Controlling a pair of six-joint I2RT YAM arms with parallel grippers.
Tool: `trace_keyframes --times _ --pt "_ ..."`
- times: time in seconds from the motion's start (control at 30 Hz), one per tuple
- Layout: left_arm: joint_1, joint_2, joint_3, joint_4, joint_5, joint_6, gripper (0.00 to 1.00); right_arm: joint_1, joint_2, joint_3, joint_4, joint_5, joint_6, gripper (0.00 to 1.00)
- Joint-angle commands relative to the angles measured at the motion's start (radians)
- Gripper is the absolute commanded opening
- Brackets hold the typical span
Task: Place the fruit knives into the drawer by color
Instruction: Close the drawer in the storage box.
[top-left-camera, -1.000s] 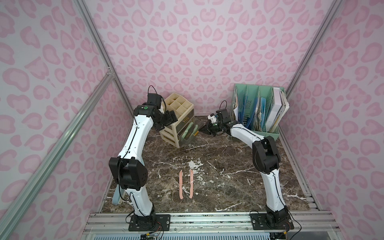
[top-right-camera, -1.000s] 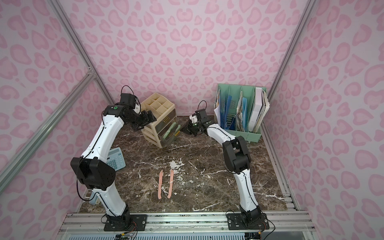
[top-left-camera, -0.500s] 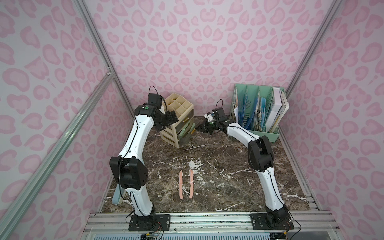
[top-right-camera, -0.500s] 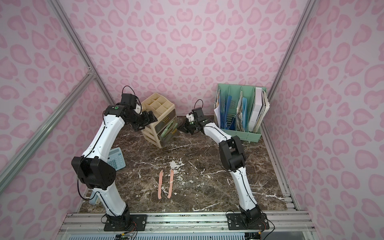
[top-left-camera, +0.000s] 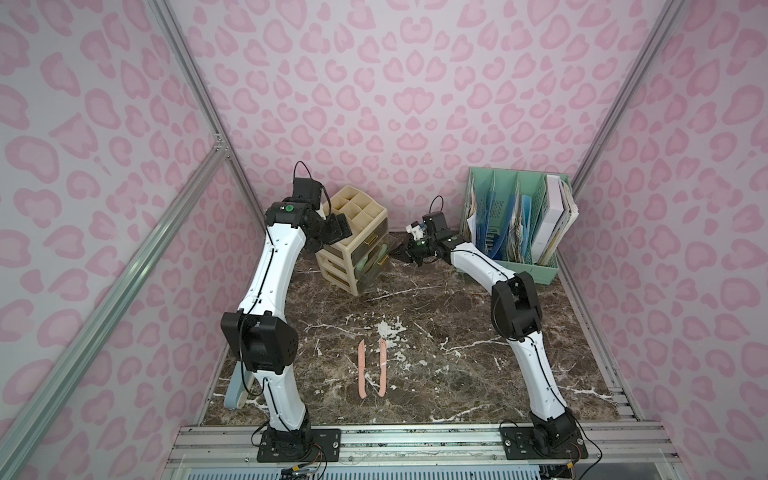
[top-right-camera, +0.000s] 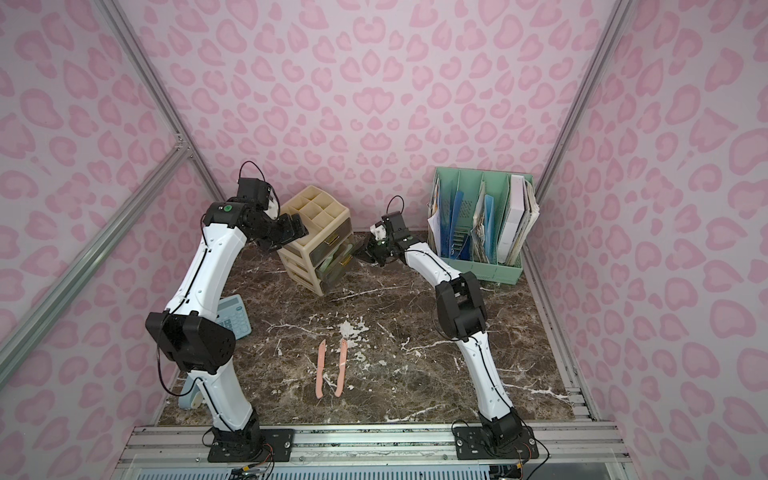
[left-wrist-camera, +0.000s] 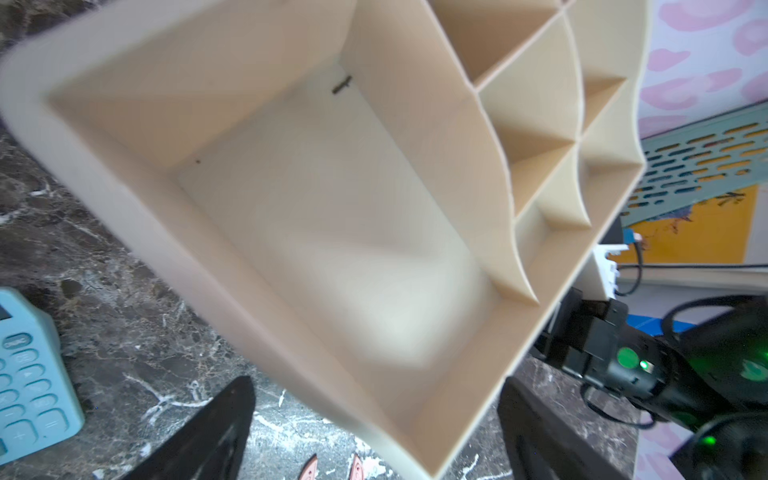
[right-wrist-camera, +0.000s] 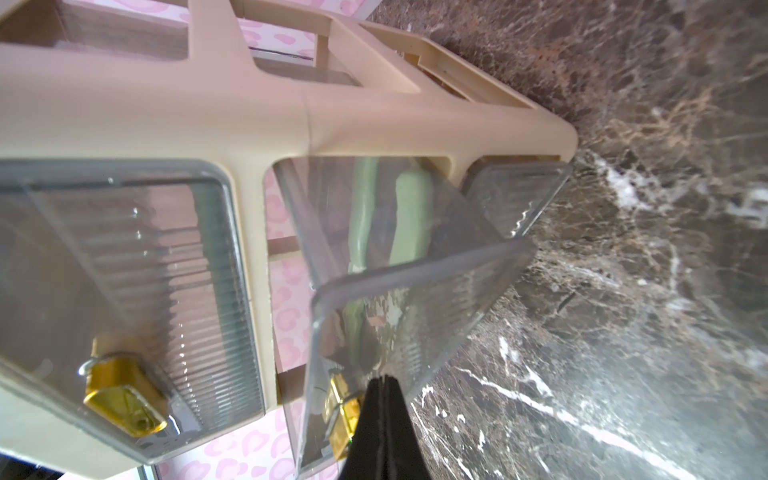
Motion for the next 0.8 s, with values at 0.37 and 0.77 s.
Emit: trace_keyframes --times 0.37,0.77 --pt "0.000 0.048 0.006 -0.055 0.016 0.022 0.93 0.004 0.056 0.092 -0.007 -0.038 0.017 0.00" --pt "0.000 0.053 -0.009 -0.032 0.060 0.019 0.93 0.010 0.121 0.181 -0.003 -0.060 0.043 0.00"
